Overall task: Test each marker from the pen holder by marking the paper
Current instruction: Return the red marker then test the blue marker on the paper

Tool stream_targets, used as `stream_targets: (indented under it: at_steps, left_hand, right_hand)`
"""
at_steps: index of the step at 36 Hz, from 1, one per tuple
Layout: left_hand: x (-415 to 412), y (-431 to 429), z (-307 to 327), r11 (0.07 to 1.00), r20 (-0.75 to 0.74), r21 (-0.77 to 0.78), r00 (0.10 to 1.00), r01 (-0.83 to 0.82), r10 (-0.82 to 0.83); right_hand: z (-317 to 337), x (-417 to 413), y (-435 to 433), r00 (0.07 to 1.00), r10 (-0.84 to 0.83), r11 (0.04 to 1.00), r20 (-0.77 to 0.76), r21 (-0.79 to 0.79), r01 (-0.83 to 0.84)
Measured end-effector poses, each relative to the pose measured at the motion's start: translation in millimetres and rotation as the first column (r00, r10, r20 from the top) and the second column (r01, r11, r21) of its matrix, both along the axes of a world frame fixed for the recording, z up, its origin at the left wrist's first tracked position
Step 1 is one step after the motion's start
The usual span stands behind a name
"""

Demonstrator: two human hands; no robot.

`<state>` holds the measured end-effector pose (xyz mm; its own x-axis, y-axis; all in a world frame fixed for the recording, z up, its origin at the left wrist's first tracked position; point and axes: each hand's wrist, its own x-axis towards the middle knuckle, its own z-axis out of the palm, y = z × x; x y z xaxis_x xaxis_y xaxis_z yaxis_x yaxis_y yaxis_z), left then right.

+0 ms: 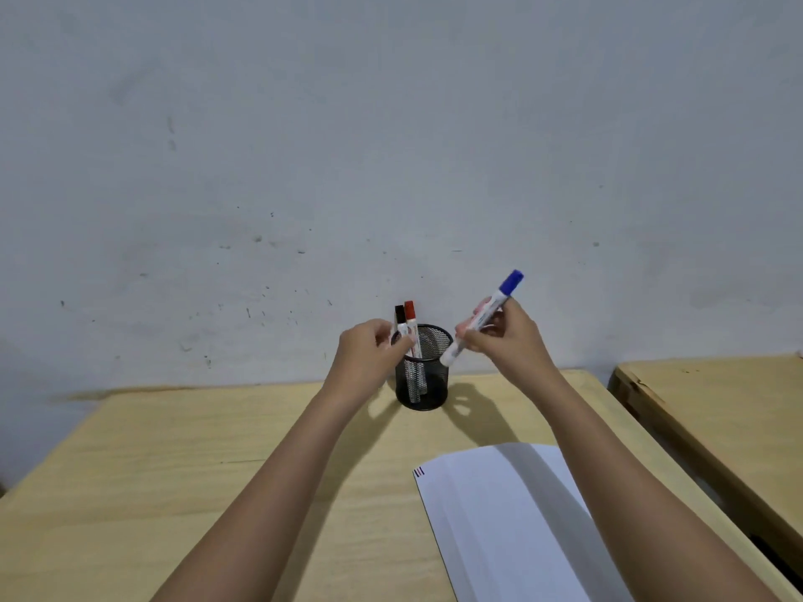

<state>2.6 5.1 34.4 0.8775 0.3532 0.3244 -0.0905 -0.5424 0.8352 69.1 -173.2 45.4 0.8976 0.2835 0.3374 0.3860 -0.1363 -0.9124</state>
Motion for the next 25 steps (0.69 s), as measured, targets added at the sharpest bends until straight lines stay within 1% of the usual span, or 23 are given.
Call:
stream_targets:
  at_steps: [2,4,6,7,9,11,17,25]
  left_hand:
    - [7,4,-20,0.999,-0.124,0.053,0.992,-0.007,0.014]
    - [11,4,-36,0.999,-0.185,0.048,0.983,0.019,-0.01]
    - [14,-1,-47,0.998,-0.169,-0.011,0.984,0.058,-0.059]
    - [16,-4,-52,0.994,-0.146,-0.066,0.985,0.083,-0.092]
    - [21,-10,-61,0.98,-0.094,-0.168,0.988,0.104,-0.121]
    - [27,-13,-69,0.975,-0.082,-0.209,0.992,0.079,-0.098]
    - [37,-12,-78,0.976,-0.066,-0.214,0.997,0.034,-0.05]
    - [39,-8,-82,0.964,-0.065,-0.255,0.993,0.074,-0.094]
  right_hand:
    - [-1,6,7,1.0,-0.011,0.996,-0.013,0.093,0.012]
    - [-4,13,14,1.0,-0.016,0.992,-0.022,0.122,0.018]
    - [-8,20,21,0.998,0.003,0.989,-0.064,0.147,0.007]
    - [-11,23,24,0.996,0.011,0.989,-0.089,0.149,0.003]
    - [-18,29,28,0.996,-0.021,0.997,-0.087,0.074,0.028]
    - [-25,35,31,0.997,-0.061,0.998,-0.039,-0.02,0.06]
    - [-35,47,34,0.997,-0.069,0.993,0.037,-0.089,0.072]
    - [-41,54,41,0.988,-0.091,0.968,0.125,-0.22,0.117]
